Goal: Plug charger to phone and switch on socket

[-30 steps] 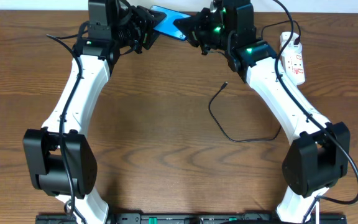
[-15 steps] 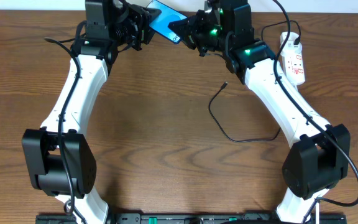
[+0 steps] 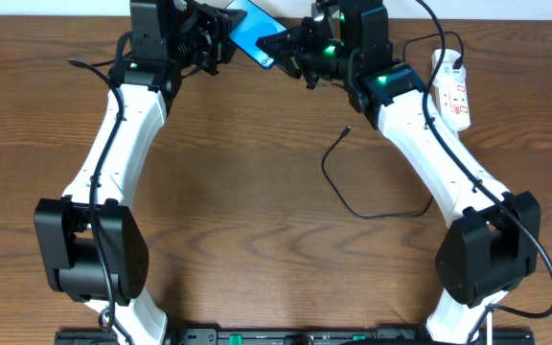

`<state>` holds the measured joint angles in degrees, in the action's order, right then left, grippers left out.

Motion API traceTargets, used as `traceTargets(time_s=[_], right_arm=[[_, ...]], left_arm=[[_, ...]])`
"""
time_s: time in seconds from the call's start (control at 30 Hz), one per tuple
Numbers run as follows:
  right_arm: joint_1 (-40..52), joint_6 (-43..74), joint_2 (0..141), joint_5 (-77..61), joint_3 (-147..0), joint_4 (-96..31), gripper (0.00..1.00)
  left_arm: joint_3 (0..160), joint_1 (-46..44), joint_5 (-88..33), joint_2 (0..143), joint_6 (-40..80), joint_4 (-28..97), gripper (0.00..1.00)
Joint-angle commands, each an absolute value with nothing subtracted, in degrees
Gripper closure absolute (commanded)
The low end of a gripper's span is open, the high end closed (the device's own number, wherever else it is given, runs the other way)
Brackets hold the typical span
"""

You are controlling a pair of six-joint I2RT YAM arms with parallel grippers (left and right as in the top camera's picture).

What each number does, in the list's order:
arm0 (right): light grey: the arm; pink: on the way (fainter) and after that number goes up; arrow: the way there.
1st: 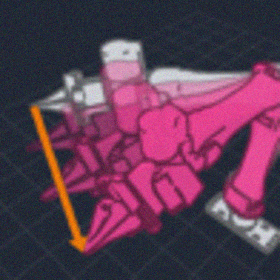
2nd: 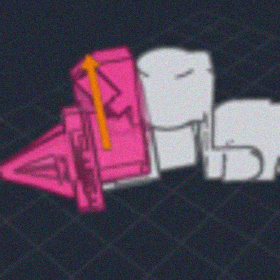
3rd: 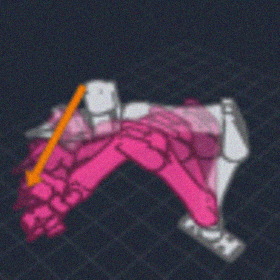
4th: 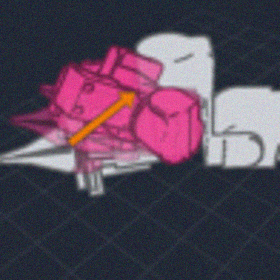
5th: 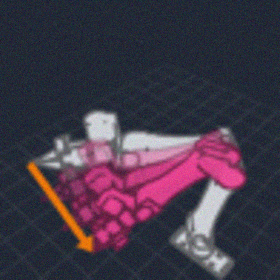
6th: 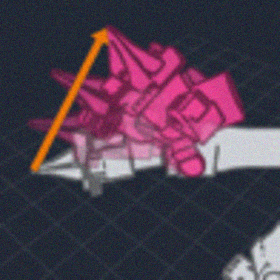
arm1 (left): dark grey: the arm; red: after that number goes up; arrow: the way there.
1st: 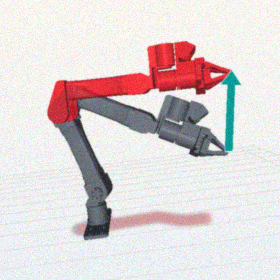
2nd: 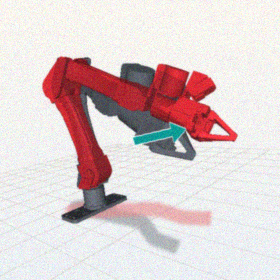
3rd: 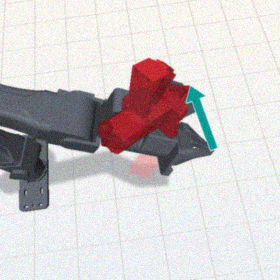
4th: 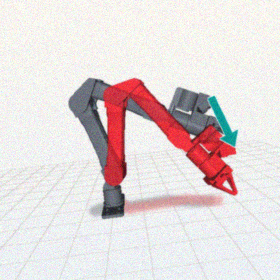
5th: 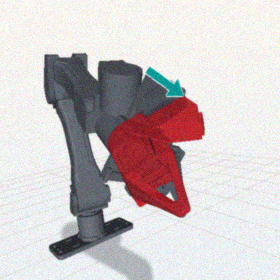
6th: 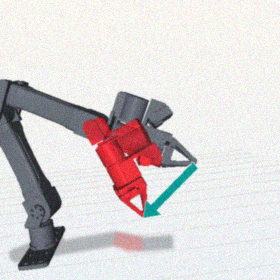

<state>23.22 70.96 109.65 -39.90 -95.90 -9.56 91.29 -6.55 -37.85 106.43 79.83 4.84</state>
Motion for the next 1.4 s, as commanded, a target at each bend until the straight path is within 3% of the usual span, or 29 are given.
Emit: traceTargets(time_s=[0.0, 0.27, 0.73, 0.77, 0.93, 1.13, 1.27, 1.37], right_arm=[[27.53, 69.21, 110.74, -55.53, -93.62, -12.64, 0.99], [27.51, 69.80, 110.74, -57.63, -93.62, -12.64, 0.99], [27.42, 68.49, 110.74, -57.54, -93.62, -12.64, 0.99], [27.42, 68.47, 110.74, -57.54, -93.62, -12.62, 0.99], [27.31, 67.33, 110.74, -57.30, -93.62, -12.64, 0.99], [26.85, 65.84, 110.74, -57.04, -93.62, -12.69, 0.99], [26.41, 65.12, 110.74, -57.12, -93.62, -12.67, 0.99], [25.87, 64.86, 110.74, -57.12, -93.62, -12.64, 0.99]], left_arm=[[94.08, -8.19, -37.69, 105.01, 76.71, 1.04, 0.69], [94.08, -8.19, -38.00, 105.01, 74.61, 1.21, 0.92], [94.08, -8.19, -38.09, 105.01, 76.82, 0.51, 0.92], [94.08, -8.19, -38.09, 105.01, 76.82, 0.54, 0.91], [94.08, -8.16, -38.06, 105.01, 73.38, 1.41, 0.60], [94.06, -7.09, -39.79, 105.12, 66.22, 7.86, 0.55], [94.06, -6.96, -43.62, 105.12, 56.90, 4.82, 0.55], [94.06, -6.57, -45.52, 105.12, 54.43, 3.95, 0.49]])
